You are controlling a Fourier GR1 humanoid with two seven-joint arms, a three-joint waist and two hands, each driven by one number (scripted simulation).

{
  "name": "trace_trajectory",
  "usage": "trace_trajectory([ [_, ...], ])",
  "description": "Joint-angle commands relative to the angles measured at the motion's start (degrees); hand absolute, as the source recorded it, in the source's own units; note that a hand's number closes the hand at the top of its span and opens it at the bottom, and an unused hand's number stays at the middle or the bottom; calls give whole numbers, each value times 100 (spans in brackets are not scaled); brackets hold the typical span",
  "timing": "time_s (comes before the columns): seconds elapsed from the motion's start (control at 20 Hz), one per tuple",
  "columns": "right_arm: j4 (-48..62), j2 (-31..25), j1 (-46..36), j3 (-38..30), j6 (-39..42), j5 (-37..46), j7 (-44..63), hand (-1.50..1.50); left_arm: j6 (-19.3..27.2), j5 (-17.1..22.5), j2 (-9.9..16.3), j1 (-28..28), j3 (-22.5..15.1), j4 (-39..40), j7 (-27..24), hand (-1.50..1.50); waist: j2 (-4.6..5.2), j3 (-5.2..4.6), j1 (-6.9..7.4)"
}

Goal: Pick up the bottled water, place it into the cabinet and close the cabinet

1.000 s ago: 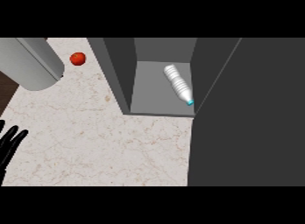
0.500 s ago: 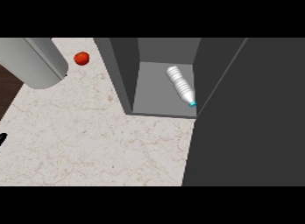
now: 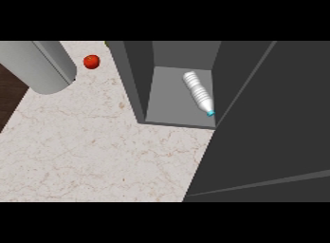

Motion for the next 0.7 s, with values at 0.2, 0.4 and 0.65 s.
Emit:
trace_trajectory([
  [0.2,-165,936,-1395,735,-1144,771,894,150,-515,161,201,238,370,159,-116,-150,58,13,170],
  [0.4,104,1440,-1868,846,-1570,868,1229,150,-598,211,233,347,530,116,-171,-150,73,29,203],
  [0.65,732,1995,-2474,1090,-1692,835,1699,150,-975,281,335,497,700,210,-223,-150,145,44,355],
])
